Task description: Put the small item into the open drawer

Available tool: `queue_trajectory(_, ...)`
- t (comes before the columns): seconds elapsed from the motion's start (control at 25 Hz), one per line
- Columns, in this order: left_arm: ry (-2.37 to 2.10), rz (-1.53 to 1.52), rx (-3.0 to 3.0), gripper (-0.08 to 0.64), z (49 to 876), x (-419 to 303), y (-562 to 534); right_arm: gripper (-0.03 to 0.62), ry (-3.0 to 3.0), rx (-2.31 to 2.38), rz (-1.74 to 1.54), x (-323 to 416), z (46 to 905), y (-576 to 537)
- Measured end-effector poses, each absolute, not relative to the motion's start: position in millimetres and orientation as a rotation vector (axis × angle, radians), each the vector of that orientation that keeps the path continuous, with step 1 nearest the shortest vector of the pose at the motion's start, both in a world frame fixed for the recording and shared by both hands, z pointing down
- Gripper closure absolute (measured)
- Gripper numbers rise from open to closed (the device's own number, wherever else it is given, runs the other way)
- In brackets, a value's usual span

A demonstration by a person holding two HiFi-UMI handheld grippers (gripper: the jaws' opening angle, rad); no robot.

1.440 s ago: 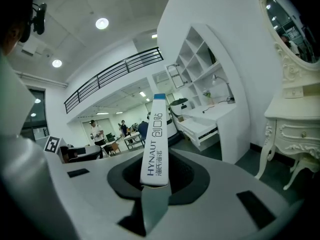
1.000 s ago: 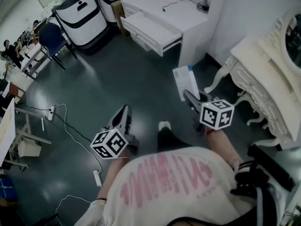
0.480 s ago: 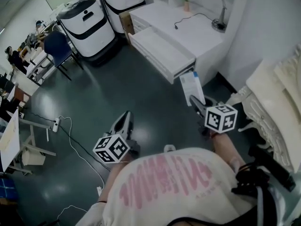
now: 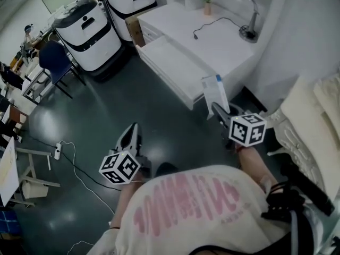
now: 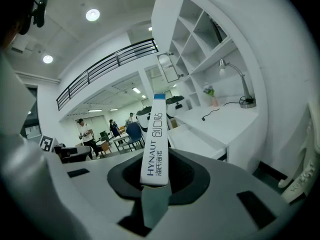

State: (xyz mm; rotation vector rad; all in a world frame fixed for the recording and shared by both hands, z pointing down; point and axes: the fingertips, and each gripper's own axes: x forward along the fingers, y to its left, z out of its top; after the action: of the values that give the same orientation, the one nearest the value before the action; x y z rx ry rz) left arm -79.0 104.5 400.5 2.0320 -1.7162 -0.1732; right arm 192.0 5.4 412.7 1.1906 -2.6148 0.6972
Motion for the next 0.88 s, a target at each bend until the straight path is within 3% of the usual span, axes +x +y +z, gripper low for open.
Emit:
queue_trajectory(0.44, -1.621, -0.179, 1.990, 0.531, 429, -115, 7, 0.504, -2.511, 1.222, 0.795, 154, 459, -70)
queue_trajectory(0.88, -1.549, -0.150, 2.062, 0.531, 400, -179, -137, 0.504, -2.489, 1.319, 0.817, 93, 440, -187)
